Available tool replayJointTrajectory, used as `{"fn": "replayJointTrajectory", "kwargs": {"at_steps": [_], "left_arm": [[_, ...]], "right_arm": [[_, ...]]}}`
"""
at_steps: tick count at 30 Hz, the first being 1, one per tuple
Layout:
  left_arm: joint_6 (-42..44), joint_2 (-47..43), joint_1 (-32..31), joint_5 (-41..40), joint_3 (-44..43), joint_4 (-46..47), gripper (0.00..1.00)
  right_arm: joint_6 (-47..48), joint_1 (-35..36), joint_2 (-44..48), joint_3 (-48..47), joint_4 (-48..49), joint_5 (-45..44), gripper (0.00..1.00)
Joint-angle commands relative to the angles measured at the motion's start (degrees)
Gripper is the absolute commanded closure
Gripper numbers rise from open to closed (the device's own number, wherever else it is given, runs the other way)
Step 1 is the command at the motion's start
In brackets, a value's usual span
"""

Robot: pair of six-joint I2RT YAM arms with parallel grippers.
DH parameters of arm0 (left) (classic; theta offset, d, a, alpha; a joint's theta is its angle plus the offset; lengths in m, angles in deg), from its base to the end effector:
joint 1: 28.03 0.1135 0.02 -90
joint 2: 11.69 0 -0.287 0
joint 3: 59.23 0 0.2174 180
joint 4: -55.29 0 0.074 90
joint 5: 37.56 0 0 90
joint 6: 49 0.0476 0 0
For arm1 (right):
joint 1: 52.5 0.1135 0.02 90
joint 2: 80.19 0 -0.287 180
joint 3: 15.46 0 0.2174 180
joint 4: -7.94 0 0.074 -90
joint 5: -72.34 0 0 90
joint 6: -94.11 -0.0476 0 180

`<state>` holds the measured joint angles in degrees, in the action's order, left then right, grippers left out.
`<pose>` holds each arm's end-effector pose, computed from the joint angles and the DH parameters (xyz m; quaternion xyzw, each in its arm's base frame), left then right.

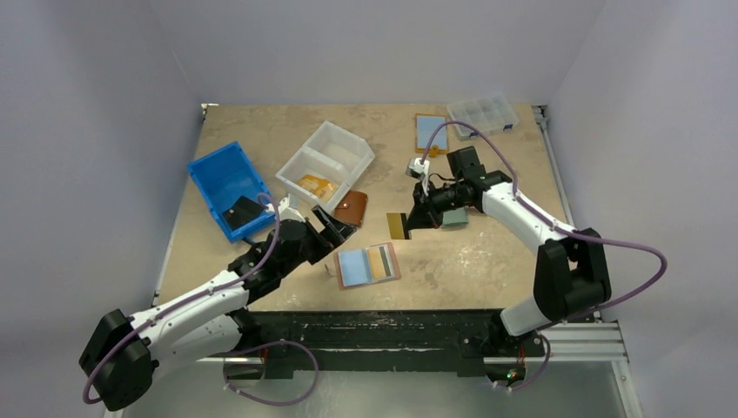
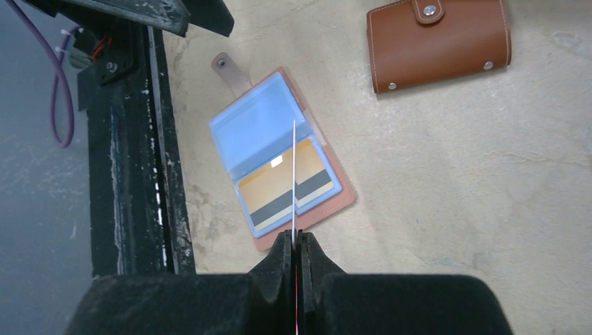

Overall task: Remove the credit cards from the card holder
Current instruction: Place the credit card in the storage box.

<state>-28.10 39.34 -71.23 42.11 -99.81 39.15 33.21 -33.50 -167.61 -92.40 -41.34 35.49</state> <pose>0.1235 -0.1042 0.2431 -0.2360 0.8152 -0.3920 0.3552 0.2453 0.1247 0.2721 -0.4584 0.7409 0.4097 0.2704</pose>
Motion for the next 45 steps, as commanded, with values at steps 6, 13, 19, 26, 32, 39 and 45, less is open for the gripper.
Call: {"fn": "replayJointTrajectory", "kwargs": {"at_steps": [6,13,19,26,32,39,45], "left_arm": [[-14.0,7.5,-2.4,1.4,-5.0,6.2,0.09],[-19.8,11.7,-3.0,1.6,-9.4,8.1,0.09],[-24.9,14.8,-5.2,3.3,-9.3,14.2,0.09],[-26.9,18.4,-7.0,4.2,-10.5,16.5,0.1],[-29.4,19.6,-7.6,3.9,-9.1,19.8,0.14],[-30.9,20.8,-7.9,3.8,-8.5,21.6,0.28],[-31.4,21.4,-8.0,3.4,-7.8,23.3,0.45]], "right_arm": [[6.5,4.3,6.5,3.0,3.3,-5.8,1.0],[9.9,7.5,9.0,5.1,4.9,-9.1,1.0],[11.1,9.8,10.2,6.5,6.6,-11.6,1.0],[10.2,12.2,10.5,7.1,8.7,-15.4,1.0],[9.8,13.5,12.0,8.1,10.6,-18.1,1.0],[10.0,15.2,14.0,9.3,12.6,-21.0,1.0],[10.4,16.4,14.4,9.6,13.0,-21.9,1.0]]}}
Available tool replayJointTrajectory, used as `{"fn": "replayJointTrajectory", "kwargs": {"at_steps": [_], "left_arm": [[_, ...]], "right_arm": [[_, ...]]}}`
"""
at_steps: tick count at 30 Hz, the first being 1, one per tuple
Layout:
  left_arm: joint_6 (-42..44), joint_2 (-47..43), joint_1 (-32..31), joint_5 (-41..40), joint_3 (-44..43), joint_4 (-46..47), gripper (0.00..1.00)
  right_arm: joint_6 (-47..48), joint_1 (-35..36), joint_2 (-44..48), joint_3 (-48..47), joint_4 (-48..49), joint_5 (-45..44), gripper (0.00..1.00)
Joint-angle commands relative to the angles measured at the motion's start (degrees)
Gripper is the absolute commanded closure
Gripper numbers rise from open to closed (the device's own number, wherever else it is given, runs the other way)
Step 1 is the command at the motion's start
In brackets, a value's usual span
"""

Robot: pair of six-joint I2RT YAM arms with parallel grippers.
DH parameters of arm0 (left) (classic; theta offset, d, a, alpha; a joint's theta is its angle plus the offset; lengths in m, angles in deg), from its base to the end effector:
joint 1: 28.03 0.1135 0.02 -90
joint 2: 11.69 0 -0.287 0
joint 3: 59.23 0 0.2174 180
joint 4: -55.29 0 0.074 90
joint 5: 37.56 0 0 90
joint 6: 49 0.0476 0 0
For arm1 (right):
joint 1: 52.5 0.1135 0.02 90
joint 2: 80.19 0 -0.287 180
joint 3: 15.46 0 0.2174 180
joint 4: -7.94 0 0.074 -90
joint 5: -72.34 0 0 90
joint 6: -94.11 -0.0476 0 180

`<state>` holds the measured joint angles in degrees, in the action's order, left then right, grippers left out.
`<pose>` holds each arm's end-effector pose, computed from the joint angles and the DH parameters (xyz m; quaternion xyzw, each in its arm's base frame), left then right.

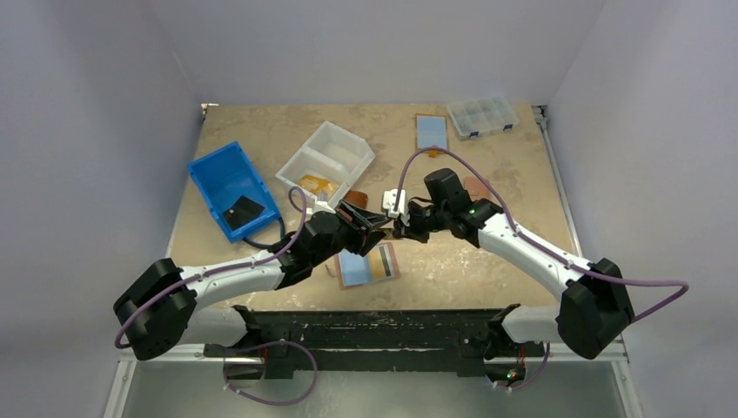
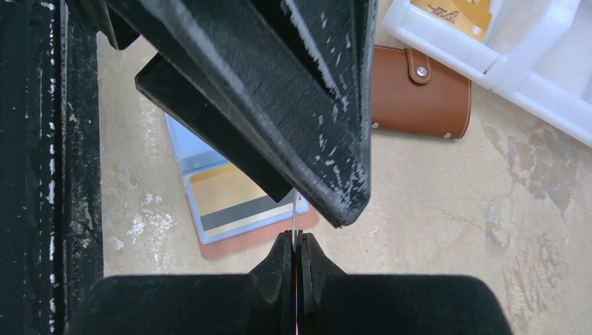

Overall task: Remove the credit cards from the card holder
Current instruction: Place the credit card in the storage box.

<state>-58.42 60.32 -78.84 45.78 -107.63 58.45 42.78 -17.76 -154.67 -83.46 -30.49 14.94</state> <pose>0.1586 -0.1858 0.2570 -0.3677 0.7337 -0.5380 0.1924 0.1826 0.1579 0.2849 -0.6161 0.6464 0.2464 0.3767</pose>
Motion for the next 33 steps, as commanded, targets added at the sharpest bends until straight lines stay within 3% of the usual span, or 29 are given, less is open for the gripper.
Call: {"fn": "replayJointTrajectory", "kwargs": {"at_steps": [1,10,24,30,33], "left_arm": [[-1.2,0.6,-0.4,-0.3,0.3,4.4,0.48],[-1.3,1.4,-0.5,0.5,0.5,4.6,0.61],[-3.3,2.8,-0.5,0.1,0.6,0.2,0.63],[-3.5,3.3,-0.4,-0.2,0.6,-0.7,0.71],[-3.3,3.5,-0.4,0.0,0.6,-0.2,0.8]], "right_arm": [[0.9,0.8,1.5,0.7,2.2,-1.5,1.0],[0.9,2.1,2.2,1.3,3.3,-4.9,1.0],[2.6,7.3,3.7,2.9,5.1,-12.7,1.0],[2.9,8.1,4.1,3.2,5.1,-13.5,1.0],[3.0,8.4,4.0,3.2,5.1,-13.4,1.0]]}}
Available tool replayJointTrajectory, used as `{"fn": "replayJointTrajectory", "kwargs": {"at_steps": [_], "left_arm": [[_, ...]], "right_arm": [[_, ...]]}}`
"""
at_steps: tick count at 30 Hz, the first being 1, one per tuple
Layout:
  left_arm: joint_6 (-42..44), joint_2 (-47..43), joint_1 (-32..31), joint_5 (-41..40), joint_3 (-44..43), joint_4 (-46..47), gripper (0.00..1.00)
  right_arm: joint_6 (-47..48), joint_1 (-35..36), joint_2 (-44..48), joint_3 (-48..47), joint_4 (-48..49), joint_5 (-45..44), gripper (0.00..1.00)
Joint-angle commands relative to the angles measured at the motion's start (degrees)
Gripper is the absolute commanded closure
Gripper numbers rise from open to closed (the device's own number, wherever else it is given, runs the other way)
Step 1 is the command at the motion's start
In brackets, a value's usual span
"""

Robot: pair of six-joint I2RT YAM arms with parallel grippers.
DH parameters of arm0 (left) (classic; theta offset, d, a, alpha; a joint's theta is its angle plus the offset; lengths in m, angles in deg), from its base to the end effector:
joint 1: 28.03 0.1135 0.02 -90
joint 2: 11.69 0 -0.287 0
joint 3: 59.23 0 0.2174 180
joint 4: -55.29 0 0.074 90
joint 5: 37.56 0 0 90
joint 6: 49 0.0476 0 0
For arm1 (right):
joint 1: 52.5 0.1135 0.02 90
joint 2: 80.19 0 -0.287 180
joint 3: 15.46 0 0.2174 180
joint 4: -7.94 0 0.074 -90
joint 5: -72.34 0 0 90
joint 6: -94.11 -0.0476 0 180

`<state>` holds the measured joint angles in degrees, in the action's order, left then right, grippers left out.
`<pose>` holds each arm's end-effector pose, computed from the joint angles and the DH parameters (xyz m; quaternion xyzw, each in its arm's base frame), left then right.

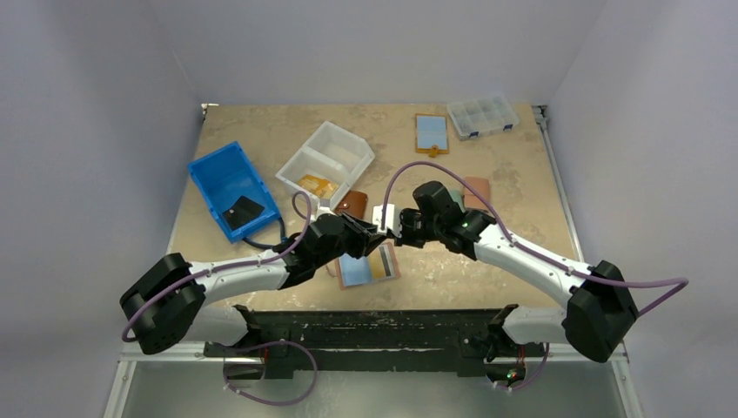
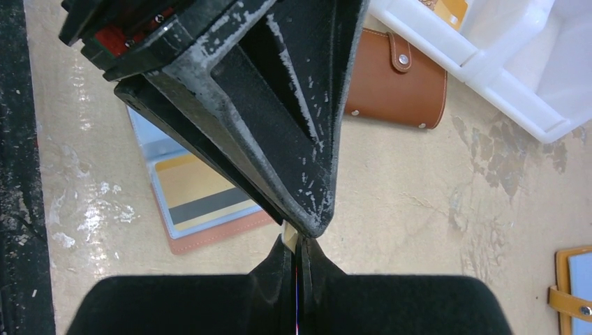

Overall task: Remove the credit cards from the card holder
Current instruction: Place the credit card in the storage box.

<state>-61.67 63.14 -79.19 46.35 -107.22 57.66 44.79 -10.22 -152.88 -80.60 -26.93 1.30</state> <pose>0.1603 -0.1910 0.2421 -0.3908 0.7438 -0.5163 0.1659 0.1657 0.1715 0.2787 -0.6476 0.6322 0.1562 0.3957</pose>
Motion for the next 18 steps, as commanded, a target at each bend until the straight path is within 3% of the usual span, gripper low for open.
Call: {"fn": "replayJointTrajectory", "kwargs": {"at_steps": [1,5,8,14,18], "left_arm": [[0.0,0.8,-0.1,-0.4,0.2,0.7,0.84],[0.4,0.9,-0.1,0.2,0.3,1.8,0.99],[0.9,0.9,-0.1,1.0,0.4,2.4,1.0],[2.0,0.1,-0.2,1.9,1.0,2.5,1.0],[3.1,-1.1,-0.1,2.0,2.0,2.2,1.0]], "right_arm": [[1.1,1.0,2.2,0.4,1.4,0.2,1.0],[1.4,1.3,2.2,0.4,1.1,0.4,1.0],[1.5,1.3,2.3,0.3,0.7,0.8,0.94],[0.6,1.3,2.5,-0.1,0.5,0.4,0.59],[0.2,0.8,2.6,-0.8,-0.3,0.1,0.43]]}}
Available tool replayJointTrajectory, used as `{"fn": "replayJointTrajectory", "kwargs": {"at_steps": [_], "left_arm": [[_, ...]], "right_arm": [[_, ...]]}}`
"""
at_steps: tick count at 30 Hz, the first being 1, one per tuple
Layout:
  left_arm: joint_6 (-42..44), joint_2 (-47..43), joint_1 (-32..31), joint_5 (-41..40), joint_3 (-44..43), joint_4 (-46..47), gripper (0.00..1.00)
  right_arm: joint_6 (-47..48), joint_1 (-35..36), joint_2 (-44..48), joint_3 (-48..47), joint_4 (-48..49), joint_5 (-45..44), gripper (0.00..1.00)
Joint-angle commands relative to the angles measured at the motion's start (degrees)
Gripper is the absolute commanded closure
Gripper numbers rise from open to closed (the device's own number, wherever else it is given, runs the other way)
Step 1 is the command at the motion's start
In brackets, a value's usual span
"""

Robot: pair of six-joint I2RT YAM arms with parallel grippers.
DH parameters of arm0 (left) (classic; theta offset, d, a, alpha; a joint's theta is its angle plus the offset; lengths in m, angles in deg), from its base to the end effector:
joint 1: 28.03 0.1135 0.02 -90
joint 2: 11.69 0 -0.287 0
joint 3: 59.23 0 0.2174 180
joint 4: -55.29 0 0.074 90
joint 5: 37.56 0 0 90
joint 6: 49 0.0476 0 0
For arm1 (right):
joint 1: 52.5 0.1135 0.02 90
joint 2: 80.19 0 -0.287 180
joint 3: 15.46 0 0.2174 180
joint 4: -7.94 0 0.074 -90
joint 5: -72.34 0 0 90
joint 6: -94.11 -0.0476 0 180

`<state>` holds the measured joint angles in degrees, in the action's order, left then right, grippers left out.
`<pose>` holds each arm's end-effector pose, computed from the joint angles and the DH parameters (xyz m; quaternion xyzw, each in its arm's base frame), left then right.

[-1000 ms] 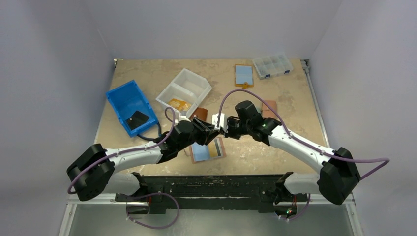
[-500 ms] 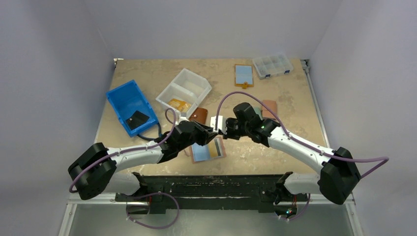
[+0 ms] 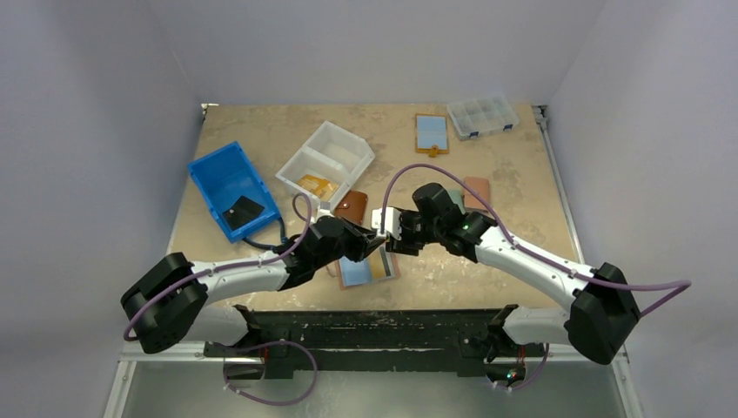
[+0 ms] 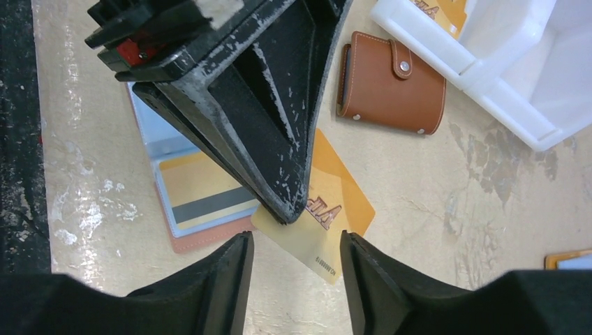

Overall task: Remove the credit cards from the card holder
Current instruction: Place the credit card in the storage box.

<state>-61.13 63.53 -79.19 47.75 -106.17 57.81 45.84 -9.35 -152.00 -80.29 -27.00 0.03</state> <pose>0.1583 -0.1904 0.2352 -0.3837 0.7545 -0.5089 0.1564 0.1616 0.1713 0.2800 -0.6552 0.6237 0.1454 0.4008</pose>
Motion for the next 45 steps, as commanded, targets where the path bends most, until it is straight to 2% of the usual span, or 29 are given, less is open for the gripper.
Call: {"fn": "replayJointTrajectory", "kwargs": {"at_steps": [1,5,8,14,17,21,28,33,37,42,45], "left_arm": [[3.0,-2.0,-0.1,0.5,1.1,1.7,1.0],[7.5,-3.6,-0.1,-0.3,1.7,0.3,1.0],[15.9,-4.9,-0.1,-1.6,1.1,-2.5,1.0],[45.9,-7.2,1.0,-1.3,-3.8,-10.6,1.0],[60.0,-8.3,3.5,0.3,-9.2,-20.0,1.0],[71.7,-9.4,9.5,2.3,-14.3,-29.2,1.0],[84.5,-4.7,16.3,3.3,-23.1,-37.3,1.0],[87.6,0.5,23.9,11.4,-28.2,-38.0,1.0],[90.9,6.2,28.7,13.4,-36.2,-43.9,1.0],[97.3,14.4,31.7,15.0,-46.4,-52.6,1.0],[98.6,18.0,32.5,17.2,-49.4,-54.3,1.0]], "right_arm": [[-0.9,-0.3,1.9,-1.3,-0.6,1.6,0.41],[-0.5,-3.5,2.9,-3.2,-3.3,6.3,0.35],[1.1,-8.1,4.5,-4.8,-7.4,13.2,0.34],[1.9,-12.7,8.0,-4.5,-9.2,17.1,0.34],[1.8,-12.7,7.6,-4.6,-9.2,17.0,0.34],[1.6,-12.7,7.6,-4.5,-9.1,17.0,0.34],[1.4,-12.7,7.0,-4.3,-8.7,16.4,0.34],[1.3,-12.7,6.9,-4.2,-8.7,16.4,0.34],[1.3,-12.7,7.0,-4.2,-8.8,16.7,0.34],[1.5,-12.7,7.0,-4.2,-8.9,16.9,0.34],[1.6,-12.8,7.2,-4.2,-9.0,16.8,0.34]]}}
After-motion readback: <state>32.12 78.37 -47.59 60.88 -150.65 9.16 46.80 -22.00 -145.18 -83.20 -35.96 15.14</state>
